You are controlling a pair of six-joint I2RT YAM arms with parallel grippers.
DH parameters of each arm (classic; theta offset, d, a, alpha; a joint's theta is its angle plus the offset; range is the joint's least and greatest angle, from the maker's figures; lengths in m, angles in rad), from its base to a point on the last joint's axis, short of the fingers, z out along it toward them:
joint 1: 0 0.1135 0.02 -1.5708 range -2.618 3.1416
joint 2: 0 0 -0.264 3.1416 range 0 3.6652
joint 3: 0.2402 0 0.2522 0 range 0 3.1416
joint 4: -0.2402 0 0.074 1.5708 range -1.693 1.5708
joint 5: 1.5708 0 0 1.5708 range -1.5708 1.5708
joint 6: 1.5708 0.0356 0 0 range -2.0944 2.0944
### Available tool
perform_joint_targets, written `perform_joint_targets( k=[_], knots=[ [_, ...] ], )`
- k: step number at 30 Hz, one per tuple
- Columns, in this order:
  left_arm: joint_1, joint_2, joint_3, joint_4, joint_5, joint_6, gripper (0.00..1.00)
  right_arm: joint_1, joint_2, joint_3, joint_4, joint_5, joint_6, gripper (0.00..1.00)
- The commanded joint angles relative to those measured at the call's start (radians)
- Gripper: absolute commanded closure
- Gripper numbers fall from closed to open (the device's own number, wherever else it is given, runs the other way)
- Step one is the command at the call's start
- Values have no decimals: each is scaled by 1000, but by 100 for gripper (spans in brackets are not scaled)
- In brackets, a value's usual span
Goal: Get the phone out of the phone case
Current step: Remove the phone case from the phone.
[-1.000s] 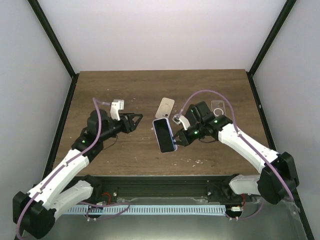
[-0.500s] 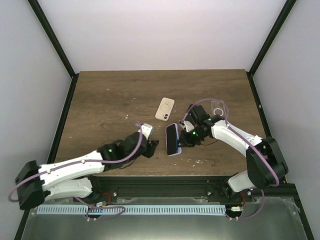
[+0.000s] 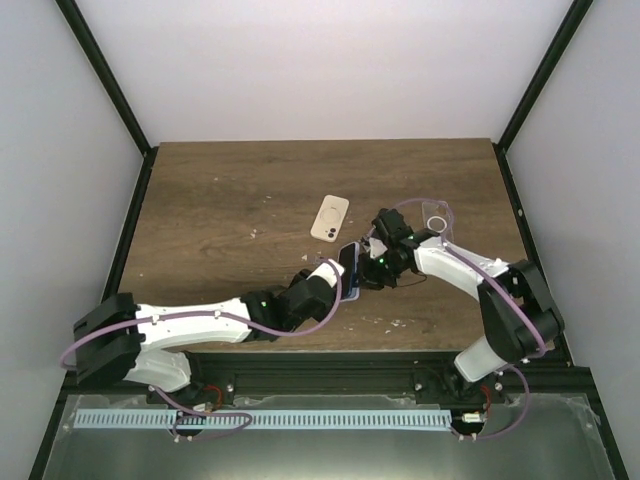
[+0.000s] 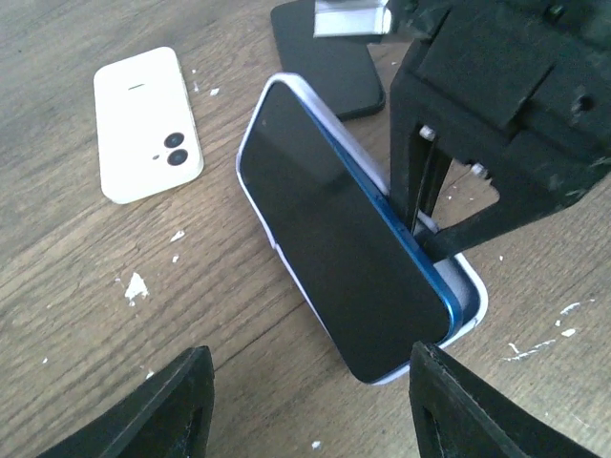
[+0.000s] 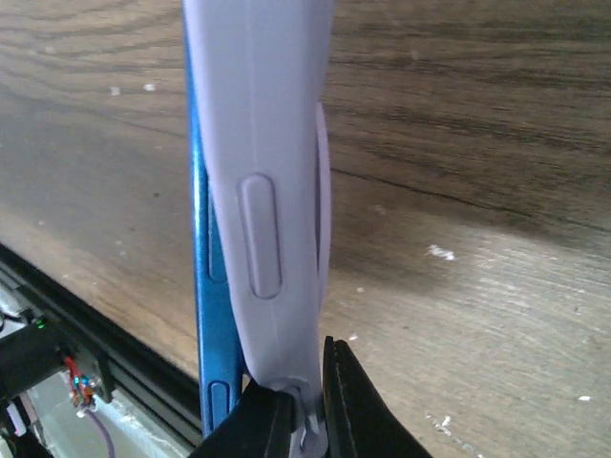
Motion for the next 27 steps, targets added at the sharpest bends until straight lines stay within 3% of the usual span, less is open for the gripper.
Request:
perform_joint_targets(
  k=[1, 16, 27],
  knots=[
    [-5, 48, 9, 98, -17, 72, 43, 5, 45, 44, 56, 5, 30, 99],
    [-5, 238, 44, 199, 59, 246, 46, 3, 170, 77, 67, -39, 38, 99],
    [-26, 315, 91, 144, -90, 298, 53, 3, 181, 83, 73, -85, 42, 99]
  ],
)
